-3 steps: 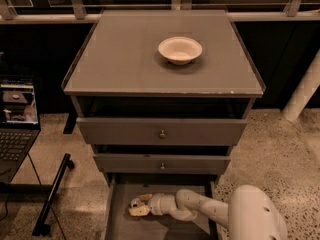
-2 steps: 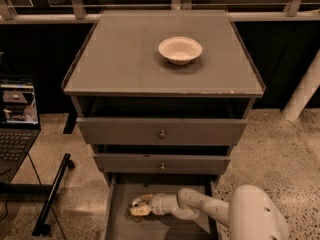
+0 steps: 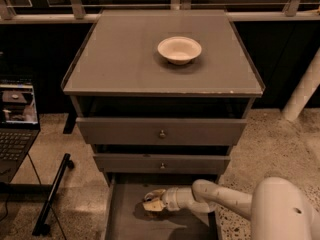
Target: Pick orange can from bottom drawer and place on counter
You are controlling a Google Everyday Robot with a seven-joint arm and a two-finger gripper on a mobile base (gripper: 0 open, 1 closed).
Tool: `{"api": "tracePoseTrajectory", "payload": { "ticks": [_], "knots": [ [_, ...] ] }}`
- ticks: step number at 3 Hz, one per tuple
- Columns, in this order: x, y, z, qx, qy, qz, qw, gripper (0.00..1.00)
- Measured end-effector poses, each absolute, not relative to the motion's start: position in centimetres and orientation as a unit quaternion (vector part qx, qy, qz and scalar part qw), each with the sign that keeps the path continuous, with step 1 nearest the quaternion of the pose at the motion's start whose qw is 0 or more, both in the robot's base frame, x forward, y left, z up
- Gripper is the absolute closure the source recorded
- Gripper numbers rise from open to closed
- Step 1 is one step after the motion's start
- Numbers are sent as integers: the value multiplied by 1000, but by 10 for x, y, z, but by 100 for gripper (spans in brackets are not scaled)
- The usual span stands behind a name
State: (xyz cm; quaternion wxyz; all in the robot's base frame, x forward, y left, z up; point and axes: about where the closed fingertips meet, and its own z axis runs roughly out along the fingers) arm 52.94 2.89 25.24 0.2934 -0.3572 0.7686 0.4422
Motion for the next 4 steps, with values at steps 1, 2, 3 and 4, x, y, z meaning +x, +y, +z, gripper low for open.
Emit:
{"api": "tracePoseTrajectory", "payload": {
  "ticks": [1, 2, 3, 4],
  "knots": [
    [516, -1, 309, -378, 778, 404, 299, 100],
    [516, -1, 309, -378, 778, 404, 299, 100],
    [514, 3, 315, -376, 772, 415, 300, 100],
    [509, 1, 364, -398, 750, 396, 349, 100]
  ]
}}
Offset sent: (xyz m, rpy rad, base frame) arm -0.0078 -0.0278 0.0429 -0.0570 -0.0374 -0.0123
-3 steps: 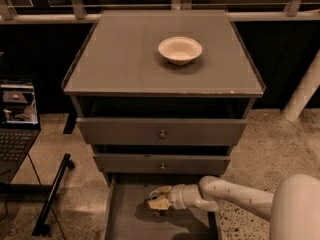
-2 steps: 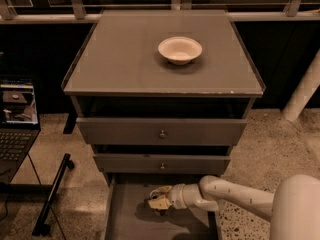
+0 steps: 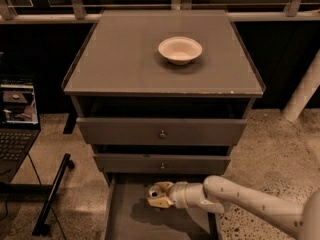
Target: Pick orange can from bottom drawer and place on counter
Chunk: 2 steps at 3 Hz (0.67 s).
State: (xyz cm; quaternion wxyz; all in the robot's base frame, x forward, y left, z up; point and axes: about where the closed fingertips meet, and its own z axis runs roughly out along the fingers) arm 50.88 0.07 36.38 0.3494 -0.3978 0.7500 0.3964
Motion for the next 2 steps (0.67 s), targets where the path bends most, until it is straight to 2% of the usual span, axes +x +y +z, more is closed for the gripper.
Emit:
{"api": "tracePoseTrajectory", "payload": {
  "ticks": [2],
  "knots": [
    [459, -18, 500, -429, 712, 303, 466, 100]
  ]
}}
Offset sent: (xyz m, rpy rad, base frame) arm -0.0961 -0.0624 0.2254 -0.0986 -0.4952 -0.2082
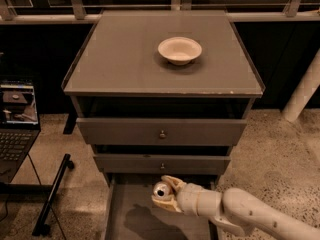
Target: Pick orange can from bottom drawer and place on counter
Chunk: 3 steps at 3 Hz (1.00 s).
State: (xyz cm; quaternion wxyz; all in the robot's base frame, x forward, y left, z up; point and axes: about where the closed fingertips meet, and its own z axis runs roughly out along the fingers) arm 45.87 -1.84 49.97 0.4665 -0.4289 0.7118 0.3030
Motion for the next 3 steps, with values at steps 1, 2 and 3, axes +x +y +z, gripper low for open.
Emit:
{"api": "tracePoseTrajectory", "payload": {
  "ticks": [1, 2, 3],
  "knots": [
    [447, -38, 513, -410, 717, 290, 483, 100],
    [447, -39, 512, -410, 718, 290, 482, 100],
    [450, -36, 517, -416, 719, 289, 476, 100]
  ]
}}
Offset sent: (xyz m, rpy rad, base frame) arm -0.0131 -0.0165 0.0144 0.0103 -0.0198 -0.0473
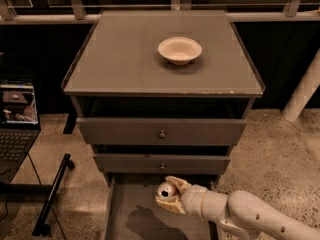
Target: Pick orange can from bottom drawer and place on counter
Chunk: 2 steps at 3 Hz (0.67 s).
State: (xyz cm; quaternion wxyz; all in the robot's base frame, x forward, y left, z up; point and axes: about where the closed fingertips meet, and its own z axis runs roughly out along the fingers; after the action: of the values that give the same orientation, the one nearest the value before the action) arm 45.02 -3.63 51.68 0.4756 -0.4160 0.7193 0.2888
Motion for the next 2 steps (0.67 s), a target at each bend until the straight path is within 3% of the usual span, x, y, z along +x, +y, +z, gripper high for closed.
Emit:
{"api": "tracePoseTrajectory", "payload": {
  "ticks": [2],
  "knots": [
    [462, -15, 628, -454, 709, 263, 471, 100]
  ]
}}
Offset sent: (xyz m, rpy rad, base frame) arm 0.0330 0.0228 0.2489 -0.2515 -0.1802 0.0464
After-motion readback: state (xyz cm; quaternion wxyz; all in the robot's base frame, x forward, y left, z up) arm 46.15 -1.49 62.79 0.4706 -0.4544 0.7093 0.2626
